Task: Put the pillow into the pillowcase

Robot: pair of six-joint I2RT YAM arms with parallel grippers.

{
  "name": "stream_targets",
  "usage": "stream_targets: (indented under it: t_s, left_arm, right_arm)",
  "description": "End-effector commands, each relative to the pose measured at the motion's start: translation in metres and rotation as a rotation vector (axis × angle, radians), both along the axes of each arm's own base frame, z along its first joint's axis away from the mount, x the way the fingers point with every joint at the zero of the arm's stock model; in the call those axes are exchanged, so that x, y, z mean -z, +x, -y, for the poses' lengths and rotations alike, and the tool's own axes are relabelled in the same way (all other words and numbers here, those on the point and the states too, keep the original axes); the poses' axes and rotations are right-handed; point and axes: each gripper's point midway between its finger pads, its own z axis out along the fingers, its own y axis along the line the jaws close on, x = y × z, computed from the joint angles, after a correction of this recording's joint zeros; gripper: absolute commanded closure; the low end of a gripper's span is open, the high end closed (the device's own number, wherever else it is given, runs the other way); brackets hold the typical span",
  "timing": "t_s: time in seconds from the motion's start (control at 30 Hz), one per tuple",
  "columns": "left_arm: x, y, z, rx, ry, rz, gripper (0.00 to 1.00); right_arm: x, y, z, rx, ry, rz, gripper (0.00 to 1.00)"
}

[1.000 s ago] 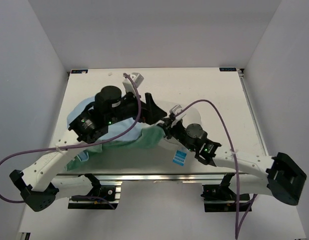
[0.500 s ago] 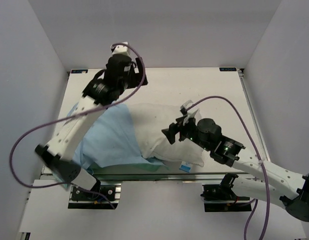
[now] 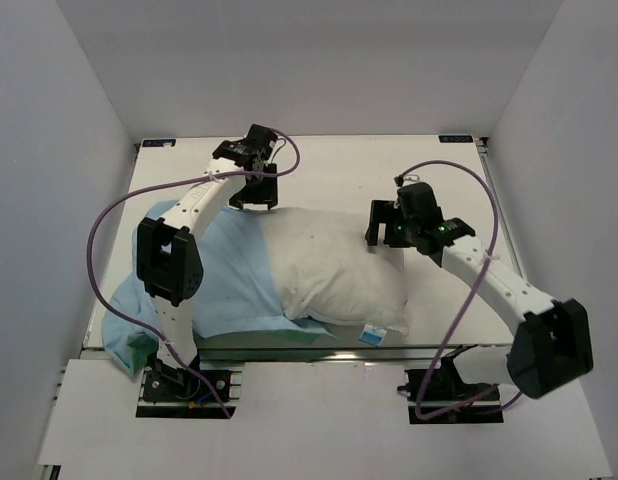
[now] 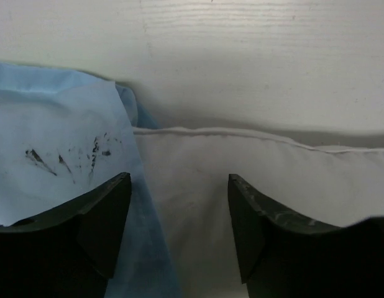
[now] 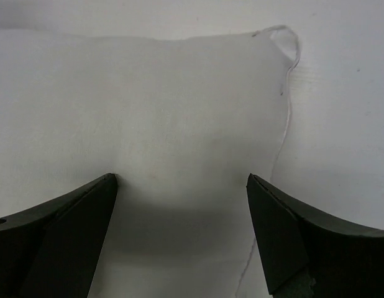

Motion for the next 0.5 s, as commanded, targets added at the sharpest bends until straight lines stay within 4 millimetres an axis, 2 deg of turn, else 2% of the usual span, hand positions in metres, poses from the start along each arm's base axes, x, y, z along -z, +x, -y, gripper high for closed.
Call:
stream_targets:
  t_s: [0.0, 0.03, 0.07, 0.1, 0.13, 0.17, 0.2, 0.27, 0.33, 0.37, 0.4, 0.43, 0.47]
  left_arm:
    - [-0.014, -0.017, -0.007, 0.013, 0.003, 0.011, 0.28]
    - [-0.012, -0.016, -0.007, 0.013, 0.004, 0.008, 0.35]
    - [-0.008, -0.016, -0.008, 0.011, 0.008, 0.003, 0.45]
    - [-0.007, -0.014, -0.007, 0.013, 0.007, 0.002, 0.67]
    - [-0.002, -0.012, -0.006, 0.016, 0.009, -0.009, 0.83]
    - [-0.002, -0.01, -0.004, 0.02, 0.009, -0.007, 1.0]
    - [-0.012, -0.002, 0.0, 0.03, -0.006, 0.02, 1.0]
    - [-0.025, 0.009, 0.008, 0.057, -0.037, 0.072, 1.0]
    - [-0.059, 0.032, 0.021, 0.086, -0.097, 0.209, 1.0]
    - [-0.097, 0.048, 0.033, 0.118, -0.157, 0.323, 1.0]
    - [-0.097, 0.05, 0.036, 0.125, -0.169, 0.328, 1.0]
    - [-0.14, 0.062, 0.041, 0.142, -0.204, 0.431, 1.0]
    - [-0.149, 0.071, 0.047, 0.15, -0.214, 0.457, 1.0]
  right_arm:
    - [0.001, 0.002, -0.019, -0.061, 0.093, -0.079, 0.11]
    - [0.012, 0.002, -0.029, -0.1, 0.106, -0.118, 0.11]
    - [0.014, 0.004, -0.033, -0.117, 0.115, -0.125, 0.11]
    - [0.017, 0.007, -0.039, -0.15, 0.121, -0.127, 0.12]
    - [0.021, 0.01, -0.049, -0.185, 0.143, -0.141, 0.18]
    - [0.023, 0.013, -0.051, -0.192, 0.15, -0.146, 0.44]
    - [0.026, 0.016, -0.054, -0.201, 0.154, -0.147, 0.64]
    - [0.011, 0.034, -0.059, -0.214, 0.171, -0.057, 1.0]
    - [-0.012, 0.059, -0.055, -0.185, 0.153, 0.069, 1.0]
    - [-0.039, 0.08, -0.05, -0.164, 0.115, 0.172, 1.0]
    - [-0.057, 0.09, -0.054, -0.165, 0.133, 0.225, 1.0]
    - [-0.1, 0.112, -0.054, -0.167, 0.111, 0.38, 1.0]
    - [-0.121, 0.12, -0.055, -0.171, 0.108, 0.452, 1.0]
